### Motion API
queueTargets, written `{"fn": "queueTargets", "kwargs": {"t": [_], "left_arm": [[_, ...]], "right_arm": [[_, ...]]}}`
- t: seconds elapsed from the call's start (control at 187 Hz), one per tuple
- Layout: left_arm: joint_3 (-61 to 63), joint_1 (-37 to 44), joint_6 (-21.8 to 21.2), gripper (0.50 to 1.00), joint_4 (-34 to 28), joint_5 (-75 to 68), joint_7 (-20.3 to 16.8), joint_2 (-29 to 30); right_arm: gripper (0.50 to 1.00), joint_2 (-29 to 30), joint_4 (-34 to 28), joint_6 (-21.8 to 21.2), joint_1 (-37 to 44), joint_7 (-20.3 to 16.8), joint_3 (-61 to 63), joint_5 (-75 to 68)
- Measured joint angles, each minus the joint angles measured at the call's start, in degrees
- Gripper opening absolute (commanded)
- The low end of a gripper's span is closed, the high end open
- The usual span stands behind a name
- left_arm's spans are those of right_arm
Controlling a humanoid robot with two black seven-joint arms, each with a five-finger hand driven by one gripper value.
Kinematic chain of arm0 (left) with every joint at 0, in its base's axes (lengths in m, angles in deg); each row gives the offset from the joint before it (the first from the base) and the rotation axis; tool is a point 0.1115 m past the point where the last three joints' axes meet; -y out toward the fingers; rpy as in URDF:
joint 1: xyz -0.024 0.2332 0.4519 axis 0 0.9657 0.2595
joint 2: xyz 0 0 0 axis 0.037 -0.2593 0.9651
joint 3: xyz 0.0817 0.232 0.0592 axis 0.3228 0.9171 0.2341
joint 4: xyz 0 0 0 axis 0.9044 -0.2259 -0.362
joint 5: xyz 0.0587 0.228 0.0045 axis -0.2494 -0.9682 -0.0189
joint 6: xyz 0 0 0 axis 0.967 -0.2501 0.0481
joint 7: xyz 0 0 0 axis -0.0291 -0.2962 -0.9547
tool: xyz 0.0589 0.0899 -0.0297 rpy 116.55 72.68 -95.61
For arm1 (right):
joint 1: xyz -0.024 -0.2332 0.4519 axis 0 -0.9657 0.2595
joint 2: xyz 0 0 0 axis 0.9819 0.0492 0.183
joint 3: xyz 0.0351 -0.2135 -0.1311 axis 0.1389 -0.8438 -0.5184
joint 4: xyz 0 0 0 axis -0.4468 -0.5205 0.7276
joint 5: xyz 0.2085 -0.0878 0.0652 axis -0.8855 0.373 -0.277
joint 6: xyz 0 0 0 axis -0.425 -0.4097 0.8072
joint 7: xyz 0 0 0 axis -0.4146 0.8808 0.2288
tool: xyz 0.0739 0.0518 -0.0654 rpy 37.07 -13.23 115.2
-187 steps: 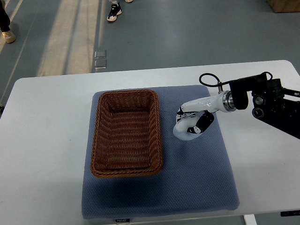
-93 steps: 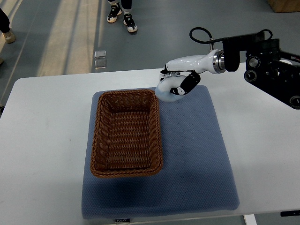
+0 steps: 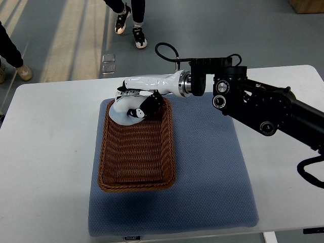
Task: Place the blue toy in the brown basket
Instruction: 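Lift the toy with the right hand and carry it over the basket, then open the right hand to drop the toy into the basket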
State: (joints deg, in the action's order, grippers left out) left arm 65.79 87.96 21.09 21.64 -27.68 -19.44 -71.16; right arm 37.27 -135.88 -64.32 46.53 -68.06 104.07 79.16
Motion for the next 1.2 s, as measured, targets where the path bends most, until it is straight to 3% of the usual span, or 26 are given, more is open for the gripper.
{"fn": "queueTargets", "kwargs": {"t": [0.257,0.343,0.493,0.708,1.008,1.201], "left_arm": [[0.0,0.0,0.0,1.0,0.0,0.0,0.0,0.0],[0.02,0.01,0.0,1.0,0.0,0.0,0.0,0.0],[0.02,0.01,0.0,1.0,0.0,0.0,0.0,0.0],[0.02,0.0,0.0,1.0,0.0,0.0,0.0,0.0],[0.02,0.01,0.0,1.0,0.0,0.0,0.0,0.0],[0.01,0.0,-0.01,1.0,0.0,0.0,0.0,0.0]], "right_arm": [[0.5,2.84,3.15,2.47,-5.37,0.03,-0.43,0.18],[0.549,3.12,3.57,3.3,-6.69,0.06,-0.55,0.18],[0.68,4.66,4.13,5.31,-8.73,0.15,-0.62,0.19],[0.78,5.06,4.59,6.56,-9.91,0.15,-0.66,0.12],[0.899,5.05,4.6,7.59,-10.2,0.16,-0.57,-0.34],[0.905,4.84,4.51,7.55,-10.01,0.16,-0.32,-0.75]]}}
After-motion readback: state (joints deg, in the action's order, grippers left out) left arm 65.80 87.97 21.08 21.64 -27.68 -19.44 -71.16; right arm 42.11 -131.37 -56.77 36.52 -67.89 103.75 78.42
